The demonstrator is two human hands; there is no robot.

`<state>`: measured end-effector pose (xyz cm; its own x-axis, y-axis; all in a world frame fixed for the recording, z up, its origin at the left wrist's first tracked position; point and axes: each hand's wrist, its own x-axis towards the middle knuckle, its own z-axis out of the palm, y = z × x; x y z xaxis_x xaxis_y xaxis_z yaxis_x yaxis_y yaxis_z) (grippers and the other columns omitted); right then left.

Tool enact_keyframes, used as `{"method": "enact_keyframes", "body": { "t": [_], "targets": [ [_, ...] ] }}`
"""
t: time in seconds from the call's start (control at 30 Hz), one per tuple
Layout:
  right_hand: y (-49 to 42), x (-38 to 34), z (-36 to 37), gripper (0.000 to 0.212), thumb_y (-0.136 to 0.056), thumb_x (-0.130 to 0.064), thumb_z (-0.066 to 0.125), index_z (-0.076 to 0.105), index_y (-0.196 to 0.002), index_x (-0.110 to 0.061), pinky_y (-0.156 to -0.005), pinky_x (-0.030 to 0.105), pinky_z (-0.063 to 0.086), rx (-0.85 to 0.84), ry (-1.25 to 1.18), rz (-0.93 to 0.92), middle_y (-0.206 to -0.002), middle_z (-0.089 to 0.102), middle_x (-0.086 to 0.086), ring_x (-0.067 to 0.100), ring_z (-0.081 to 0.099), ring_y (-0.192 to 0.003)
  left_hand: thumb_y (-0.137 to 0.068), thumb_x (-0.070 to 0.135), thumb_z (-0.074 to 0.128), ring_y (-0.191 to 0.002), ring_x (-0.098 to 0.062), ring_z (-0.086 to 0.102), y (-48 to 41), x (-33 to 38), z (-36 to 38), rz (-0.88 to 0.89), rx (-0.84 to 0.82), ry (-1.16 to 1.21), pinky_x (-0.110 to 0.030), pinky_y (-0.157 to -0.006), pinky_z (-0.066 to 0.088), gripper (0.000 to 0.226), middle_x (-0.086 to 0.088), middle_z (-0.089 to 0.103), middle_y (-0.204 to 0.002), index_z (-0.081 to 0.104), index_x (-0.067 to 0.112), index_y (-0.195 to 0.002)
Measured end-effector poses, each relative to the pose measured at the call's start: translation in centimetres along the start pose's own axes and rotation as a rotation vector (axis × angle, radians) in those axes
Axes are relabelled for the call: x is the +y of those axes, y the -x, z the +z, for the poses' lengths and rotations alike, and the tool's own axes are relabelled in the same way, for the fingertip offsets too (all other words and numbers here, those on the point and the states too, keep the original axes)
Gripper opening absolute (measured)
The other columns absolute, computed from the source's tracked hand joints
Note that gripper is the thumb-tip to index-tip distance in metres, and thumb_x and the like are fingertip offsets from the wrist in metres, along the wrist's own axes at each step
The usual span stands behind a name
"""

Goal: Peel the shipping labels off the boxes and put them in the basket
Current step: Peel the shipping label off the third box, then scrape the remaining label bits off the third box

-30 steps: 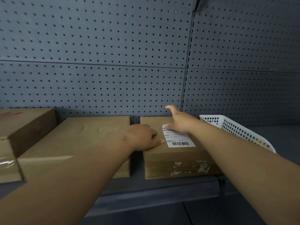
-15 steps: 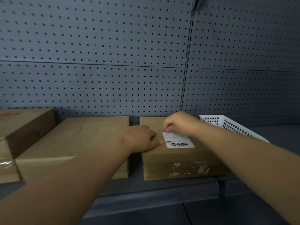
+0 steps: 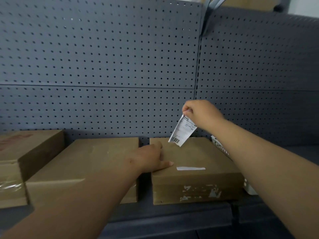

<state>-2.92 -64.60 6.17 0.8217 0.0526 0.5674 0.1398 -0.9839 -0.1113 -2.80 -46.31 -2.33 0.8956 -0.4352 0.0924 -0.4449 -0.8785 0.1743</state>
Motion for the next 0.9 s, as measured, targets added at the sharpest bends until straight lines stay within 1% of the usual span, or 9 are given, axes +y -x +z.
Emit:
{"method": "enact_keyframes", "body": {
  "t": [0.1, 0.2, 0.3, 0.37, 0.47, 0.6, 0.7, 0.77, 0.9],
  "targets": [
    [0.5, -1.5, -1.3, 0.016, -0.097, -0.019, 0.048, 0.064, -0.1, -0.017, -0.08, 0.036, 0.053, -0.013, 0.047, -0.082, -0.102, 0.067, 0.0, 0.02, 0.06, -0.096, -0.075, 0.059, 0.064, -0.119, -0.021, 0.05, 0.2, 0.3, -0.3, -0.055, 0.202, 0.168, -0.036, -0.094, 0.046, 0.082, -0.006, 0.045, -0.137, 0.029, 0.017, -0.136],
    [1.2, -3.0, -2.2, 0.015, -0.097, -0.021, 0.049, 0.064, -0.099, -0.018, -0.082, 0.037, 0.051, -0.011, 0.082, -0.165, -0.102, 0.066, -0.002, 0.018, 0.055, -0.102, -0.079, 0.052, 0.065, -0.125, -0.021, 0.047, 0.3, 1.0, -1.4, -0.037, 0.427, 0.389, -0.035, -0.096, 0.043, 0.081, -0.007, 0.044, -0.14, 0.029, 0.014, -0.14],
    [1.9, -4.4, -2.9, 0.015, -0.097, -0.022, 0.049, 0.063, -0.099, -0.019, -0.084, 0.038, 0.049, -0.016, 0.079, -0.195, -0.104, 0.066, -0.004, 0.018, 0.051, -0.107, -0.087, 0.041, 0.06, -0.112, -0.019, 0.056, 0.3, 1.7, -2.8, 0.003, 0.479, 0.543, -0.03, -0.085, 0.048, 0.059, -0.005, 0.055, -0.13, 0.039, 0.015, -0.137],
    [2.2, -5.1, -3.3, 0.015, -0.097, -0.024, 0.049, 0.063, -0.103, -0.02, -0.086, 0.037, 0.048, -0.014, 0.07, -0.206, -0.107, 0.066, -0.004, 0.017, 0.052, -0.109, -0.094, 0.031, 0.052, -0.09, -0.016, 0.061, 0.5, 2.0, -3.4, 0.039, 0.53, 0.601, -0.023, -0.066, 0.049, 0.033, -0.002, 0.064, -0.107, 0.053, 0.017, -0.124],
    [2.7, -5.3, -3.7, 0.018, -0.097, -0.026, 0.051, 0.065, -0.106, -0.022, -0.087, 0.033, 0.049, -0.034, 0.0, -0.151, -0.109, 0.067, -0.006, 0.014, 0.056, -0.108, -0.098, 0.02, 0.044, -0.067, -0.014, 0.055, 1.1, 2.0, -3.4, 0.063, 0.63, 0.547, -0.023, -0.052, 0.042, 0.02, 0.002, 0.06, -0.078, 0.063, 0.014, -0.1],
    [3.6, -4.7, -3.8, 0.024, -0.096, -0.027, 0.053, 0.067, -0.114, -0.022, -0.092, 0.03, 0.049, -0.07, -0.259, -0.005, -0.119, 0.067, -0.007, 0.011, 0.062, -0.107, -0.098, 0.015, 0.041, -0.074, -0.025, 0.062, 1.9, 1.8, -3.5, 0.059, 0.641, 0.394, -0.036, -0.063, 0.053, 0.023, -0.008, 0.066, -0.083, 0.063, 0.009, -0.098],
    [4.5, -4.4, -3.5, 0.043, -0.095, -0.033, 0.054, 0.049, -0.137, -0.025, -0.067, 0.022, 0.045, -0.051, -0.501, 0.146, -0.125, 0.063, -0.001, 0.009, 0.06, -0.076, -0.097, 0.011, 0.039, -0.078, -0.03, 0.063, 2.1, 1.6, -4.1, 0.058, 0.647, 0.29, -0.039, -0.065, 0.055, 0.025, -0.014, 0.067, -0.089, 0.063, 0.008, -0.103],
    [4.9, -4.2, -3.0, 0.042, -0.094, -0.035, 0.055, 0.049, -0.135, -0.026, -0.062, 0.022, 0.045, -0.039, -0.537, 0.213, -0.126, 0.062, 0.002, 0.016, 0.065, -0.084, -0.096, 0.007, 0.039, -0.077, -0.031, 0.063, 2.4, 1.8, -4.2, 0.071, 0.636, 0.195, -0.041, -0.065, 0.056, 0.025, -0.015, 0.068, -0.089, 0.063, 0.008, -0.105],
    [5.8, -2.4, -3.0, 0.034, -0.096, -0.031, 0.053, 0.057, -0.127, -0.018, -0.093, 0.034, 0.05, 0.062, -0.552, 0.329, -0.129, 0.06, 0.002, 0.022, 0.061, -0.111, -0.098, 0.018, 0.036, -0.067, -0.03, 0.059, 3.2, 0.2, -4.6, -0.032, 0.627, 0.146, -0.035, -0.055, 0.048, 0.029, -0.013, 0.061, -0.073, 0.06, 0.003, -0.093]
  ]
}}
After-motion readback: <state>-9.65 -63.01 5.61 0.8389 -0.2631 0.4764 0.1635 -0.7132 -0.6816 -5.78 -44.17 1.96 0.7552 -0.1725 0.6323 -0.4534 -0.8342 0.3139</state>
